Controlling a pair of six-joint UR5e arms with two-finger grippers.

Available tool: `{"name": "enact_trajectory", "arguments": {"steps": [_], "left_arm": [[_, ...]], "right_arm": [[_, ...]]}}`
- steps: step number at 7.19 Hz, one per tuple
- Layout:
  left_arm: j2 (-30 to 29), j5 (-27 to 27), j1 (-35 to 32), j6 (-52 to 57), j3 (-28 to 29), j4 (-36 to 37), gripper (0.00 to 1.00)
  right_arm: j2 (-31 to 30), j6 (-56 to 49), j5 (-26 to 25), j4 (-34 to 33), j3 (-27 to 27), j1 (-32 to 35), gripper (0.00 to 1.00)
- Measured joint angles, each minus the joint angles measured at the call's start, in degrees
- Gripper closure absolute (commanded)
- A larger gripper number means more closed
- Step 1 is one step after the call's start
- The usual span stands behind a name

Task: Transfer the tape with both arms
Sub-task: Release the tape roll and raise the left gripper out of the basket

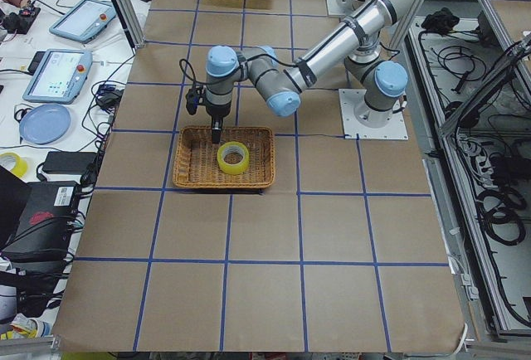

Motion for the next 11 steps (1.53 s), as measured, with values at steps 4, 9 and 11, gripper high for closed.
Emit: {"name": "enact_trajectory", "arguments": {"steps": [4, 9, 11], "left_arm": [[7.81, -0.25, -16.17, -18.79, 0.17, -14.37, 0.0], [11.1, -2.38, -27.63, -25.68, 6.66, -30.37, 0.0], [11.46, -2.45, -29.63, -27.41, 9.87, -34.47, 0.0]], "right_arm": [[0.02, 0.0, 0.01, 0.01, -0.08, 0.0, 0.0], [0.02, -0.02, -0.1, 0.01, -0.08, -0.08, 0.0], [0.11, -0.16, -0.1, 0.01, -0.08, -0.09, 0.0]]}}
